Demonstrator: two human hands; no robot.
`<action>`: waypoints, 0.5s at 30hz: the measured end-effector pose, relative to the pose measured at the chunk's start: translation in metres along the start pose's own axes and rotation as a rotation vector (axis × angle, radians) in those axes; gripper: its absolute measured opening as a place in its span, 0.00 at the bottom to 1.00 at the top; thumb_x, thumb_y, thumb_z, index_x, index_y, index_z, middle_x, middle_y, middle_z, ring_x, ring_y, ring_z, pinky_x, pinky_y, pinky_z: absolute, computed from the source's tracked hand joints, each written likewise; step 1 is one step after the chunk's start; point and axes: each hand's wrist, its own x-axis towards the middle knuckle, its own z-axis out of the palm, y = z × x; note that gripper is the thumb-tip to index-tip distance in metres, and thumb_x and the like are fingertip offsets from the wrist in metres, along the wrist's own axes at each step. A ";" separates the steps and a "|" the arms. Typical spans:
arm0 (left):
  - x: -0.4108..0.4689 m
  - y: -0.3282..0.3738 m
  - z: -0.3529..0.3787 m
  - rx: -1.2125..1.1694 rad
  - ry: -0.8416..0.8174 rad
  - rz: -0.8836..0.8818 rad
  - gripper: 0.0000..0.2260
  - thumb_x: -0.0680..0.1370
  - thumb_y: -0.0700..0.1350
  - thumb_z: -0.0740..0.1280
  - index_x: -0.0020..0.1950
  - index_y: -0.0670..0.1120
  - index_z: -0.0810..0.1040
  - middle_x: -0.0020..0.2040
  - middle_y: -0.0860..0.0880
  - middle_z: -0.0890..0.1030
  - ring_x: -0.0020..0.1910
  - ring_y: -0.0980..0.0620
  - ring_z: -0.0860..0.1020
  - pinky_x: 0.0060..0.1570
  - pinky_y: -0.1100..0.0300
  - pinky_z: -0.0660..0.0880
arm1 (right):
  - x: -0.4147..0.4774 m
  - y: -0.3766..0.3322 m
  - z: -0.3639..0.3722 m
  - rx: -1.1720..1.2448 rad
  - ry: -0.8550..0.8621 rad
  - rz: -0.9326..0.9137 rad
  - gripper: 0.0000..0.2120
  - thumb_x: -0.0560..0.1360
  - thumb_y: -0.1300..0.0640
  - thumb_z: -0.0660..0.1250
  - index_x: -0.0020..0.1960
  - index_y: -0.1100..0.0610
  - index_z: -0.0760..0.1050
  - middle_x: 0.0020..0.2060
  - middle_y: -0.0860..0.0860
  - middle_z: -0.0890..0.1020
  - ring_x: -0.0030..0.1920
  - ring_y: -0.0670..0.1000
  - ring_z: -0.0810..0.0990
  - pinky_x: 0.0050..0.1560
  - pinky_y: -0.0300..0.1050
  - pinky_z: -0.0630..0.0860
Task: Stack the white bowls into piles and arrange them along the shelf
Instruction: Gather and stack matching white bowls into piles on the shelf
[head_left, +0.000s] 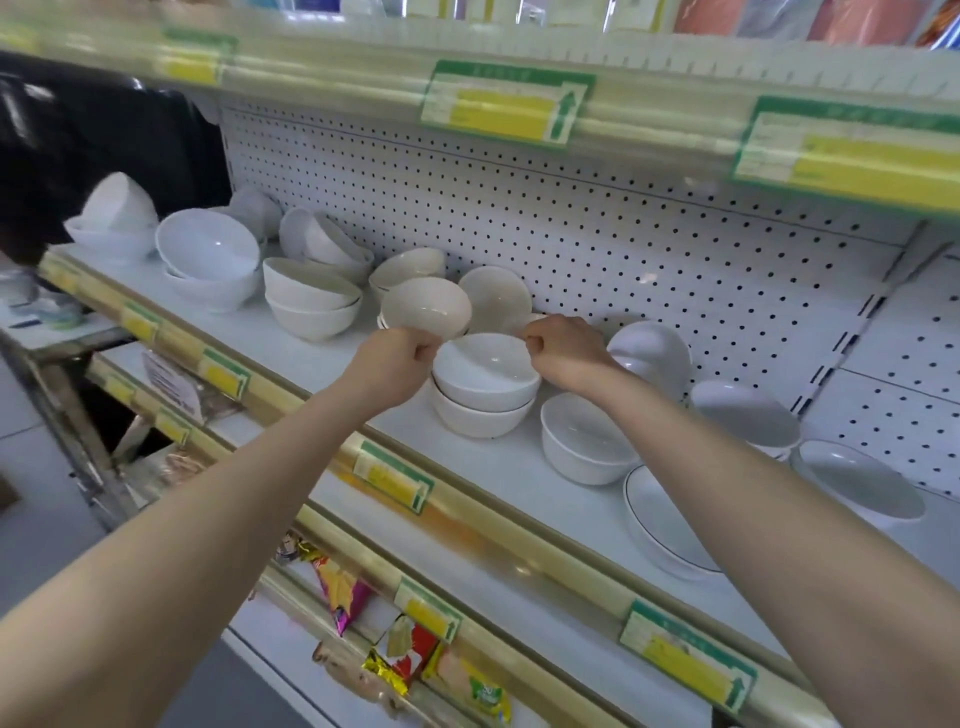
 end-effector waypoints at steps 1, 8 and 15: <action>-0.001 0.000 -0.001 -0.002 0.002 0.001 0.13 0.82 0.41 0.58 0.58 0.41 0.81 0.56 0.40 0.82 0.57 0.38 0.77 0.55 0.49 0.74 | 0.001 0.000 0.000 -0.004 0.000 0.002 0.17 0.76 0.62 0.55 0.52 0.51 0.82 0.49 0.52 0.80 0.53 0.58 0.74 0.51 0.50 0.67; -0.003 -0.008 -0.005 -0.070 -0.016 0.035 0.10 0.80 0.42 0.62 0.56 0.42 0.82 0.53 0.41 0.83 0.55 0.40 0.78 0.54 0.53 0.74 | -0.003 -0.003 0.001 -0.014 0.004 0.014 0.20 0.78 0.62 0.54 0.58 0.47 0.80 0.59 0.50 0.80 0.60 0.56 0.75 0.61 0.53 0.71; 0.009 -0.026 -0.015 -0.159 -0.090 0.148 0.11 0.80 0.45 0.64 0.60 0.48 0.82 0.56 0.47 0.84 0.57 0.47 0.78 0.56 0.58 0.73 | -0.008 -0.006 0.004 -0.012 -0.030 0.106 0.21 0.81 0.58 0.52 0.66 0.43 0.76 0.64 0.48 0.79 0.63 0.55 0.74 0.62 0.50 0.71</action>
